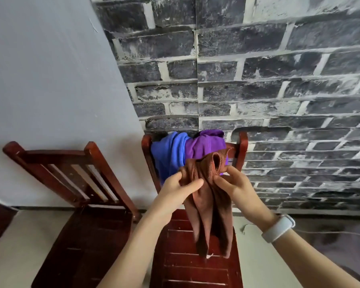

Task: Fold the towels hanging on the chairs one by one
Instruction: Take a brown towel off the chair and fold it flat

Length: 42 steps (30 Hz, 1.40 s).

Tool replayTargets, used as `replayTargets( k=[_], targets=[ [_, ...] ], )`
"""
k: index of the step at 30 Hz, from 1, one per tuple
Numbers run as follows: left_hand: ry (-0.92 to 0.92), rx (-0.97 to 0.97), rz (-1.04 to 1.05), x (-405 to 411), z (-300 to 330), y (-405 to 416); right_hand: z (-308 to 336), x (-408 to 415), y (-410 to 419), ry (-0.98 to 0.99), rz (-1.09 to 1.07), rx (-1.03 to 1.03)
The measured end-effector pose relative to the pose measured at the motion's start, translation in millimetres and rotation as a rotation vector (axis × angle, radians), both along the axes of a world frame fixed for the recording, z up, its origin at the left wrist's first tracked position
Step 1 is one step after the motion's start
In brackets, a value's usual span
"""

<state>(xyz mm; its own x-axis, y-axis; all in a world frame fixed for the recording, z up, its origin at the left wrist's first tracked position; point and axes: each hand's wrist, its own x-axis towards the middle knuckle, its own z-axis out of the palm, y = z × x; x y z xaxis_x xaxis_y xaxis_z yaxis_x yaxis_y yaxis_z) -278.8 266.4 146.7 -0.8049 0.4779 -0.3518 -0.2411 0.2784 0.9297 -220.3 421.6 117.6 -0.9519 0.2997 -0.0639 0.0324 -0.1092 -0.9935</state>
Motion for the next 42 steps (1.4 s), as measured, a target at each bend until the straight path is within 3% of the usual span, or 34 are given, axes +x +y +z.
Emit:
replayTargets(
  k=[4, 11, 21, 25, 29, 31, 33, 35, 37, 39, 42],
  targets=[
    [0.068, -0.077, 0.103, 12, -25, 4, -18, 19, 6, -0.088, 0.016, 0.061],
    [0.342, -0.475, 0.005, 29, -62, 12, -54, 52, 17, -0.242, -0.072, -0.262],
    [0.672, -0.833, -0.145, 51, -84, 18, -70, 84, 20, -0.299, -0.075, 0.014],
    [0.528, -0.853, -0.14, 44, -94, 10, -75, 88, 23, -0.274, -0.264, 0.039],
    [-0.06, -0.313, 0.092, 38, -102, 3, -89, 94, 44, -0.341, -0.52, 0.064],
    [-0.271, -0.137, 0.253, 38, -100, 3, -93, 99, 58, -0.379, -0.604, 0.045],
    [-0.25, -0.216, 0.314, 35, -102, 2, -96, 105, 71, -0.399, -0.632, 0.099],
    [-0.138, -0.383, 0.241, 33, -105, -1, -97, 113, 83, -0.42, -0.629, 0.246],
    [-0.18, -0.351, 0.154, 32, -104, -6, -98, 121, 91, -0.469, -0.596, 0.451],
    [-0.255, -0.305, 0.017, 30, -102, -13, -100, 128, 96, -0.514, -0.551, 0.601],
    [-0.1, -0.49, -0.269, 30, -99, -24, -111, 135, 103, -0.638, -0.478, 0.686]
  ],
)
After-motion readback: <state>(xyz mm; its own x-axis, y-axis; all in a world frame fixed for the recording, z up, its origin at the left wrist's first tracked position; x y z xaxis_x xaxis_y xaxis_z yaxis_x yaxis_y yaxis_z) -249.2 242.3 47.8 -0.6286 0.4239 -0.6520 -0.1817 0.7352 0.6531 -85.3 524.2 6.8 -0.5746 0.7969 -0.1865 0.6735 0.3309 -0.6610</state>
